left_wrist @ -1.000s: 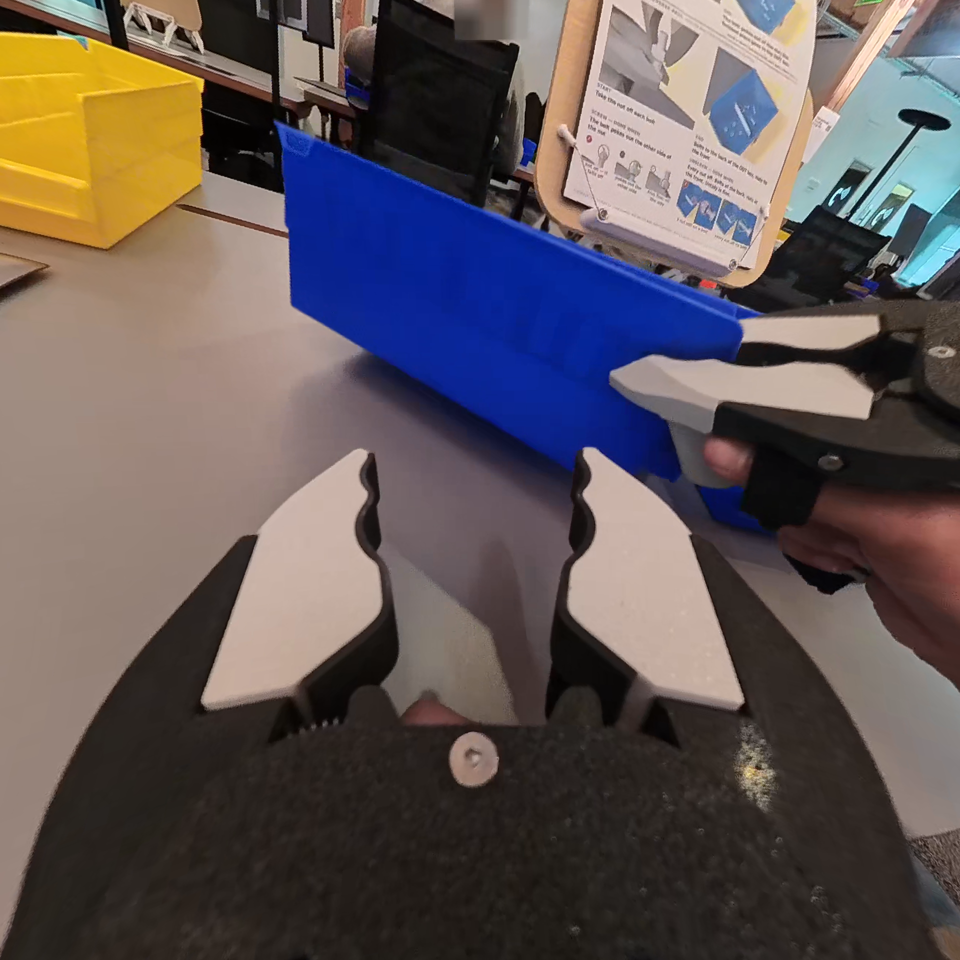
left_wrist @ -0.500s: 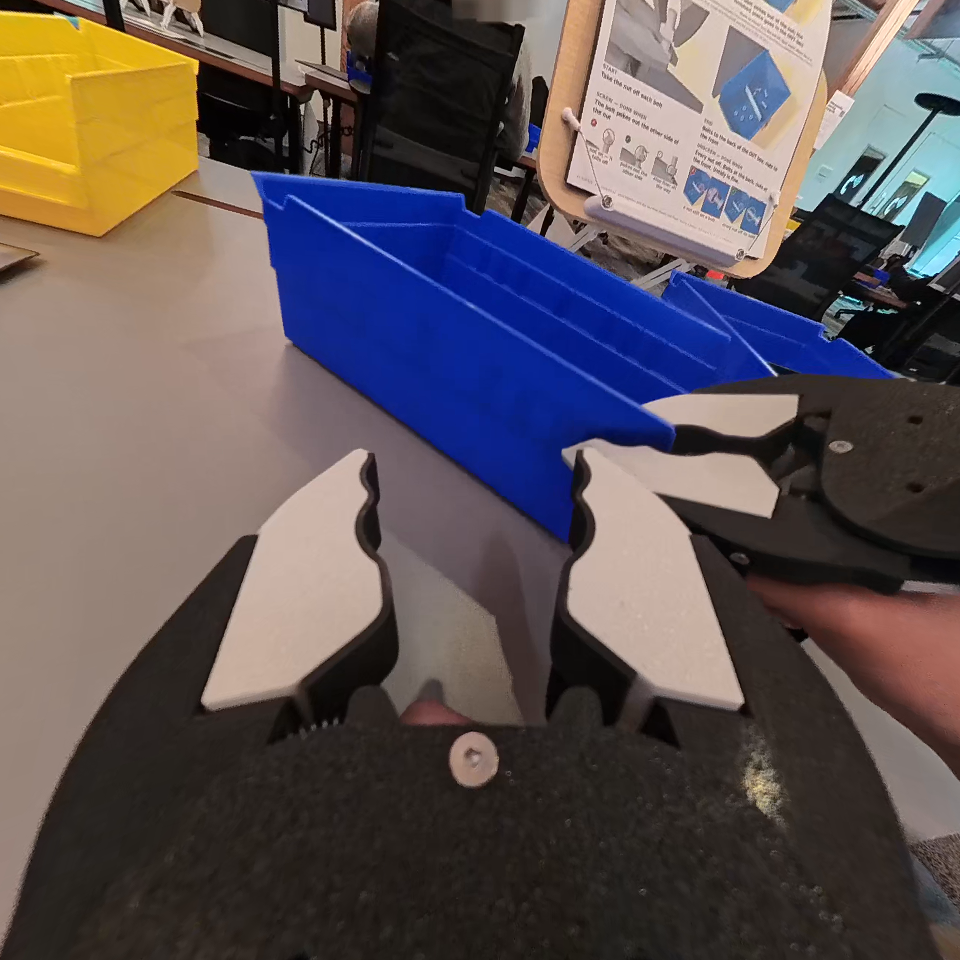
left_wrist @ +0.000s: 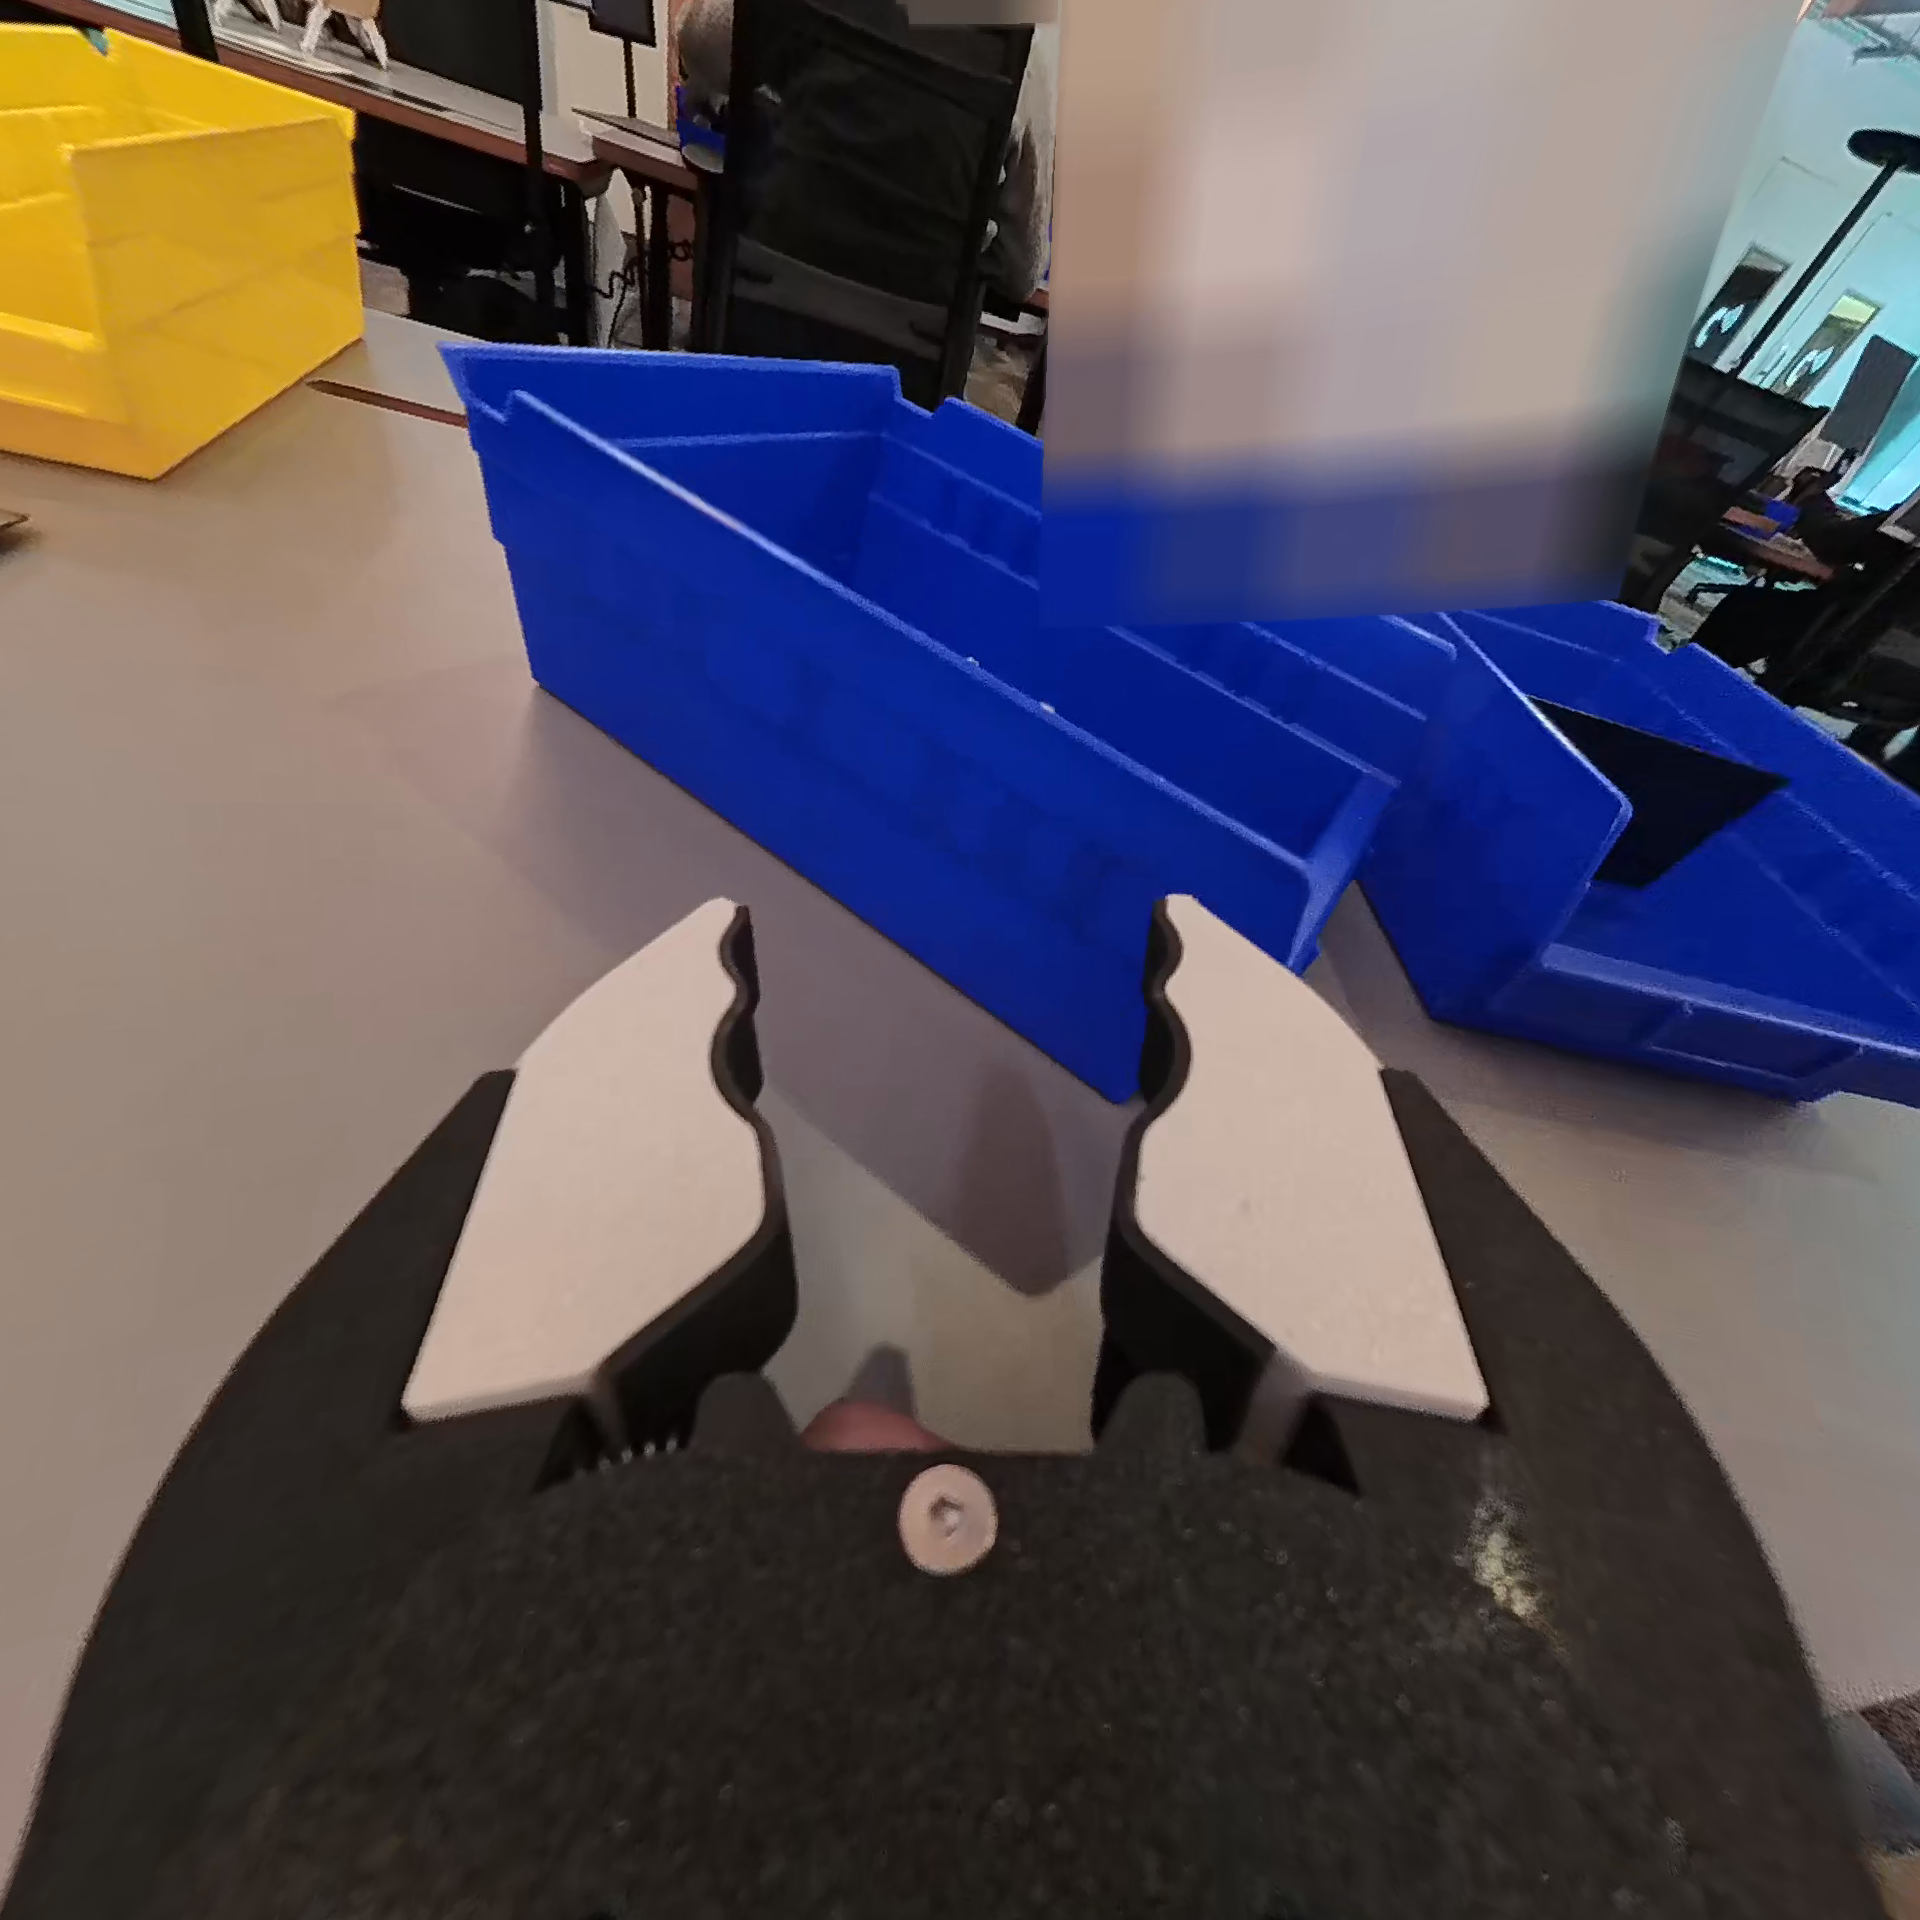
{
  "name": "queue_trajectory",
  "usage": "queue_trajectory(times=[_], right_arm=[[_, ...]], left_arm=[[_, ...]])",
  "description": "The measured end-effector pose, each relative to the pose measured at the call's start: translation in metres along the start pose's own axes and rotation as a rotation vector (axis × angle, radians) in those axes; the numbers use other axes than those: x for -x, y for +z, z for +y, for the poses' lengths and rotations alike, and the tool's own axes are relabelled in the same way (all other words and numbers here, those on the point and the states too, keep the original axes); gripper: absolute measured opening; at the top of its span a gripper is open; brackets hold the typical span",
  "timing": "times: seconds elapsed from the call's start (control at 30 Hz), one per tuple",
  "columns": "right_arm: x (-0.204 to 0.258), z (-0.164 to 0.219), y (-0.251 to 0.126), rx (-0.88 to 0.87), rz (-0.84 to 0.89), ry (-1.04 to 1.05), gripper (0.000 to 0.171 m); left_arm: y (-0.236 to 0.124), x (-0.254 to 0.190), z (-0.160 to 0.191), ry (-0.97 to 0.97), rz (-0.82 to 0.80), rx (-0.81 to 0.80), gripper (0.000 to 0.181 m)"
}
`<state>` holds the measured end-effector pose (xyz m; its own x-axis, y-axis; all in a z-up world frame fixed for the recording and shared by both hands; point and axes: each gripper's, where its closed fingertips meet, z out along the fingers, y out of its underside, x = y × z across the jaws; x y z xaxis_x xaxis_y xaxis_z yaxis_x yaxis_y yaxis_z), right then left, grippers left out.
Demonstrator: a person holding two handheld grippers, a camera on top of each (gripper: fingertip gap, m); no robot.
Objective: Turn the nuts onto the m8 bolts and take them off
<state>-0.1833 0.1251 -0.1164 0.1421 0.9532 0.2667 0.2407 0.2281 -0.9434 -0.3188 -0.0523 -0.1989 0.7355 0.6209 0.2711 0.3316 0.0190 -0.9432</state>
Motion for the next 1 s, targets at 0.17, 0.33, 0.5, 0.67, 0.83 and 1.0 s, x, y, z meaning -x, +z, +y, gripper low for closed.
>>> queue_trajectory(times=[0.17, 0.33, 0.5, 0.67, 0.83, 1.0], right_arm=[[-0.103, 0.054, -0.052, 0.031, 0.31, 0.179, 0.056], [-0.132, 0.126, -0.066, 0.198, 0.446, 0.263, 0.06], [-0.134, 0.157, -0.053, 0.278, 0.452, 0.279, 0.051], [-0.144, 0.166, -0.04, 0.309, 0.444, 0.276, 0.007], [-0.154, 0.167, -0.04, 0.282, 0.433, 0.34, 0.004], [-0.173, 0.152, -0.052, 0.193, 0.437, 0.352, 0.003]], left_arm=[[0.006, -0.011, 0.0, 0.022, 0.007, -0.004, 0.071], [0.012, -0.022, 0.001, 0.018, 0.028, 0.003, 0.071], [0.016, -0.03, 0.002, 0.018, 0.049, 0.015, 0.071], [0.015, -0.031, 0.004, 0.01, 0.05, 0.02, 0.071], [0.014, -0.027, 0.004, 0.001, 0.041, 0.021, 0.071], [0.014, -0.021, 0.003, -0.013, 0.031, 0.021, 0.071]])
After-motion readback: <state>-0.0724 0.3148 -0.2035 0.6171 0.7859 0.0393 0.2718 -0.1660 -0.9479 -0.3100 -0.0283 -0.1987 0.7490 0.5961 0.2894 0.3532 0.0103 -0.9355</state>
